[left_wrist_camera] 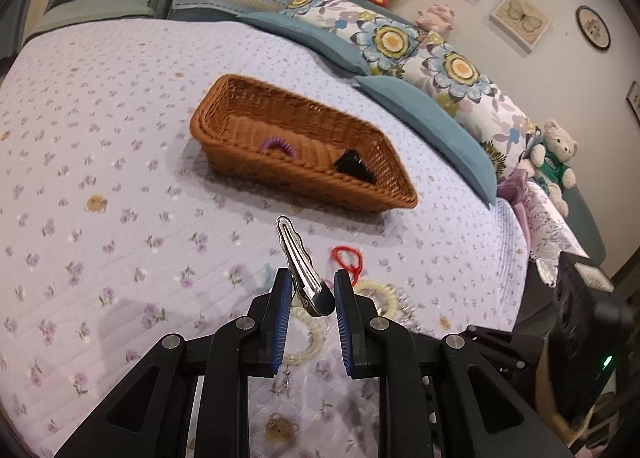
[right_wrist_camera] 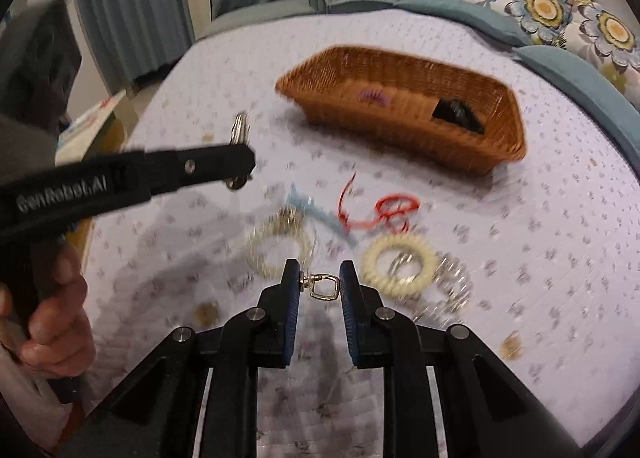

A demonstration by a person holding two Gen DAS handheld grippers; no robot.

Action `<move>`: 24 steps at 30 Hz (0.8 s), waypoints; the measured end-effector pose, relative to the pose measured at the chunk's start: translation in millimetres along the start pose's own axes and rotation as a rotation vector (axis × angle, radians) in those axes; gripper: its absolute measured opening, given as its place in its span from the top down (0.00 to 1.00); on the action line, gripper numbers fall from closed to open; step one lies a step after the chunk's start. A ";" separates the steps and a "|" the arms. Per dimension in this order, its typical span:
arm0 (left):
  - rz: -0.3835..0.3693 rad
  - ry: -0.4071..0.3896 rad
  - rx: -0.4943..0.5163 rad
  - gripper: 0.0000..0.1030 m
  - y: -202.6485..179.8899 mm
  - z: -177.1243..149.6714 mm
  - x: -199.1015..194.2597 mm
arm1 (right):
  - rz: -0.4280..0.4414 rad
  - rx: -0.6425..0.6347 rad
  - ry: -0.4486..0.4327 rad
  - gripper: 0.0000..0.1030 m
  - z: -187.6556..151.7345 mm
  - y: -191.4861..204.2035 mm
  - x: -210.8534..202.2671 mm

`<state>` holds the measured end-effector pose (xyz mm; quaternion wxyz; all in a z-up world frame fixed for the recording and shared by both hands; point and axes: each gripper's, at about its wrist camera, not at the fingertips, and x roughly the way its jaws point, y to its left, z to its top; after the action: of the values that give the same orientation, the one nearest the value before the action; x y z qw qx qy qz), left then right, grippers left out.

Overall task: Organize jewelry
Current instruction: 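Carry the earring and silver clip into the basket and release both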

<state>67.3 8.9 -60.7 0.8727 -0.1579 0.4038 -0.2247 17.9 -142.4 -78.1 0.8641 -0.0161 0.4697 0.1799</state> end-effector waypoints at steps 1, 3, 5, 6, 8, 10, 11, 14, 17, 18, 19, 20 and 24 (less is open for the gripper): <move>0.001 -0.005 0.006 0.79 -2.0 4.0 -2.2 | 0.003 0.004 -0.014 0.78 8.3 -3.7 -4.4; -0.012 -0.021 0.017 0.79 -5.1 16.6 -8.8 | 0.002 0.009 -0.045 0.78 25.5 -9.4 -11.7; -0.021 -0.039 0.032 0.79 -6.8 34.8 -13.1 | -0.005 0.021 -0.075 0.78 48.9 -18.3 -14.0; -0.016 -0.042 0.039 0.79 -7.6 44.0 -12.0 | -0.007 0.030 -0.089 0.78 61.3 -23.5 -13.6; -0.013 -0.048 0.048 0.79 -6.8 62.6 -6.7 | -0.013 0.052 -0.115 0.78 84.3 -34.0 -10.0; -0.017 -0.045 0.057 0.79 -3.9 83.8 6.3 | -0.016 0.072 -0.130 0.78 106.6 -43.3 2.0; -0.026 -0.029 0.061 0.79 -1.4 94.6 17.4 | -0.016 0.086 -0.127 0.78 115.8 -48.2 9.4; -0.020 0.007 0.072 0.79 6.8 114.6 47.1 | 0.003 0.149 -0.098 0.78 147.1 -68.0 43.7; -0.017 0.054 0.085 0.79 16.3 131.2 81.8 | 0.035 0.224 -0.056 0.78 173.6 -93.9 81.2; -0.020 0.068 0.089 0.79 20.0 136.9 93.7 | 0.045 0.247 -0.042 0.78 180.7 -102.6 92.7; -0.026 0.078 0.091 0.79 22.7 140.4 102.0 | 0.051 0.272 -0.024 0.78 188.7 -111.4 106.3; -0.029 0.089 0.091 0.79 25.5 143.9 110.2 | 0.052 0.286 -0.010 0.78 192.2 -115.6 114.5; -0.017 0.128 0.106 0.79 32.2 150.5 141.8 | 0.033 0.326 0.051 0.78 203.6 -131.6 150.4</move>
<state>273.8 -23.3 -71.4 0.8502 -0.1004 0.4449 -0.2629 299.2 -180.8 -106.0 0.8400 0.1276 0.5147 0.1150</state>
